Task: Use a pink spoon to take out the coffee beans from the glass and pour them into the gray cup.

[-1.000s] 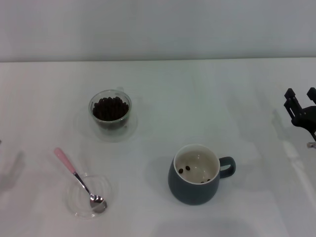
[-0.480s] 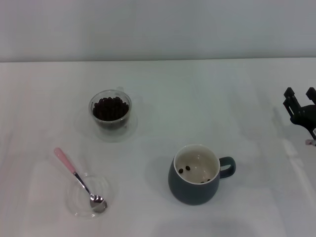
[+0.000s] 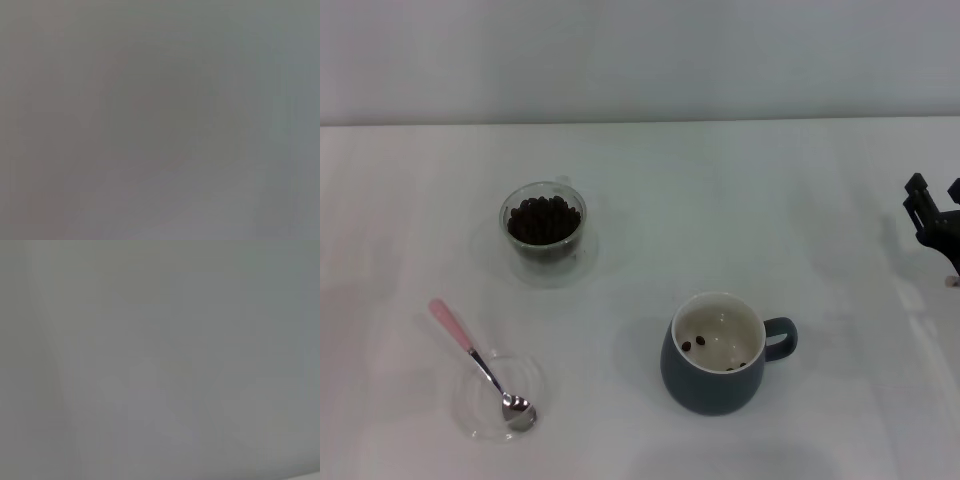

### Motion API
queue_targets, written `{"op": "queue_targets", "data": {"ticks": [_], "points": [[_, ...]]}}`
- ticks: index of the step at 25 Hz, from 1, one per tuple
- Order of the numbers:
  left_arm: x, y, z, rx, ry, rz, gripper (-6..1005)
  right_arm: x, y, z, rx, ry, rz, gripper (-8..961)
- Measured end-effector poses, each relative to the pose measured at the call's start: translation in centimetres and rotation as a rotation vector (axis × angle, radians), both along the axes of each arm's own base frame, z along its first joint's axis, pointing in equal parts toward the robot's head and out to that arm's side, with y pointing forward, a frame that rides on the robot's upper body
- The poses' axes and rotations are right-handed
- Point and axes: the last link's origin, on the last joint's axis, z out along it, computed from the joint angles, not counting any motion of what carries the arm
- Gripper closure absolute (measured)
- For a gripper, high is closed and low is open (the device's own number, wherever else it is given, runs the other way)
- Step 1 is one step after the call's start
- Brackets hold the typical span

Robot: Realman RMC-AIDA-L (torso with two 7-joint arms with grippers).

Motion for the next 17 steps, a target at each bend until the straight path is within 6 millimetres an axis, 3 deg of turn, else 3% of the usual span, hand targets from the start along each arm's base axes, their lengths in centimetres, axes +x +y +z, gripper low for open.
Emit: {"op": "queue_targets", "data": {"ticks": [17], "points": [[-0.2, -1.8, -2.0, -0.020, -0.051, 0.014, 172, -0.5, 1.3, -1.1, -0.081, -0.130, 0.000, 217]]}}
